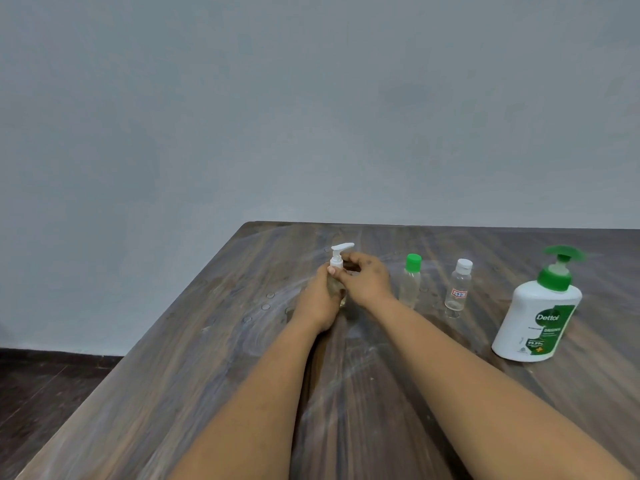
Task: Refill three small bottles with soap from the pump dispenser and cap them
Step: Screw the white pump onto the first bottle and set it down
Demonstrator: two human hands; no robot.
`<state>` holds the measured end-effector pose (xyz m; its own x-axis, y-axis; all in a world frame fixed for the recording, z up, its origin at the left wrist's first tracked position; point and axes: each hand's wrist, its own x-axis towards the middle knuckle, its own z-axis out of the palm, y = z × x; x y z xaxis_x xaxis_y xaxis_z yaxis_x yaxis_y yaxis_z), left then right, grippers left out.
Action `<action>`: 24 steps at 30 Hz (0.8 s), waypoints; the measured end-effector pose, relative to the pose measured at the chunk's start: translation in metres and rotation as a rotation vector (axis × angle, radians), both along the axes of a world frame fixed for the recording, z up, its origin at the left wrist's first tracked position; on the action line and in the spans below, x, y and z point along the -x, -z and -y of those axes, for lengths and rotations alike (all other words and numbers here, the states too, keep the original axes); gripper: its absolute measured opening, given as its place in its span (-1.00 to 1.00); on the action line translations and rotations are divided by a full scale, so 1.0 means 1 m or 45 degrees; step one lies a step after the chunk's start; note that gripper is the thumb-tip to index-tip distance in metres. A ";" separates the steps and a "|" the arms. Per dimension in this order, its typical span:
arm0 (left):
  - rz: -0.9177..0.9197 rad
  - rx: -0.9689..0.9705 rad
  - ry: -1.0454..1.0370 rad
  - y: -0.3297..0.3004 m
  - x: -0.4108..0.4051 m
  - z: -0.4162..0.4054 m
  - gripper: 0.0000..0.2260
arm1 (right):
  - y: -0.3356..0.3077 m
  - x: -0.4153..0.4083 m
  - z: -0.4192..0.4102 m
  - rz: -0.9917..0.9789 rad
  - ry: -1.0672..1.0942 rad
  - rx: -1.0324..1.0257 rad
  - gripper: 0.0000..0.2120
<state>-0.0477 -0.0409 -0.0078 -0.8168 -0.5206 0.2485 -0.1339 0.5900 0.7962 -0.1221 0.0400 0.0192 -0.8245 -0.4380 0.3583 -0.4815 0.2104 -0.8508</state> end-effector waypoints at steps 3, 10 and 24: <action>-0.038 -0.100 -0.009 -0.003 0.001 -0.007 -0.65 | -0.004 -0.003 -0.009 0.055 -0.014 0.033 -0.56; -0.173 0.187 -0.365 -0.017 -0.014 -0.024 -0.25 | -0.043 0.012 -0.069 -0.090 0.084 0.067 -0.83; -0.022 0.016 0.068 -0.015 0.047 -0.088 -0.22 | -0.050 0.044 -0.110 -0.385 0.101 -0.538 -0.73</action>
<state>-0.0950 0.0468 0.0071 -0.8391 -0.4729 0.2688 -0.0883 0.6061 0.7905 -0.1664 0.1503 0.0690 -0.7480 -0.5363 0.3910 -0.6612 0.5512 -0.5089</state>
